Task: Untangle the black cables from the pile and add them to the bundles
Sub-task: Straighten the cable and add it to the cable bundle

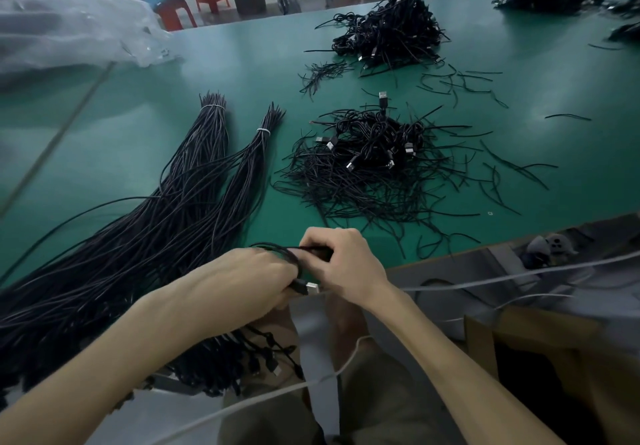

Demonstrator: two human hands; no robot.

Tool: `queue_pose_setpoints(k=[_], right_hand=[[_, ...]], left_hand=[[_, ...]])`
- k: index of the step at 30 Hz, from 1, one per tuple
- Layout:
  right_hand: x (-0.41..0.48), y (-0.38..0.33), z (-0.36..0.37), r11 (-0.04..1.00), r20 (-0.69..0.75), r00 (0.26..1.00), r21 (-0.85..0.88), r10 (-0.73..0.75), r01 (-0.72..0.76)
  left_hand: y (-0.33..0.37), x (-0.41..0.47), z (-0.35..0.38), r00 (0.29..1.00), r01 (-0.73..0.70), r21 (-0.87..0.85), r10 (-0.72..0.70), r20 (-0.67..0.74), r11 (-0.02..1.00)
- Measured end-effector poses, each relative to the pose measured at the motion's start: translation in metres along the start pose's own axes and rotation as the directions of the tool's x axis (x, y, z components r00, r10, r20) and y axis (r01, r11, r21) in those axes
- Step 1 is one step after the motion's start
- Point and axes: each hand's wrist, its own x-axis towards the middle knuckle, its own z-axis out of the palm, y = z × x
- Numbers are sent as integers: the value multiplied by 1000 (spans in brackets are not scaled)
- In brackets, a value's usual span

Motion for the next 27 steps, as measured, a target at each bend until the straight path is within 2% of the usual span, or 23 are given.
queue_pose_setpoints(k=[3, 7, 11, 13, 17, 20, 23, 27], right_hand=[[0, 1, 1, 1000, 23, 1000, -7, -15, 15], [0, -1, -1, 997, 20, 1000, 75, -9, 8], [-1, -2, -2, 974, -57, 998, 226, -1, 14], [-1, -3, -2, 965, -65, 998, 262, 4, 13], [-1, -1, -2, 967, -45, 999, 255, 14, -2], [-1, -1, -3, 961, -44, 999, 275, 15, -2], [0, 0, -3, 945, -32, 999, 326, 27, -16], [0, 1, -7, 920, 5, 999, 391, 36, -35]], left_hand=[[-19, -7, 12, 998, -32, 190, 42, -53, 981], [-24, -8, 24, 965, -84, 300, 153, -214, 950], [-25, 2, 30, 892, -26, 275, 146, -429, 961], [-26, 5, 32, 876, 34, 258, 96, -473, 966], [-22, 11, 33, 920, 35, 21, -24, -390, 999], [-15, 19, 28, 918, -1, -268, -106, -382, 963], [-8, 27, 30, 908, -22, -522, -202, -367, 853], [-1, 38, 35, 883, -83, -844, -353, -308, 530]])
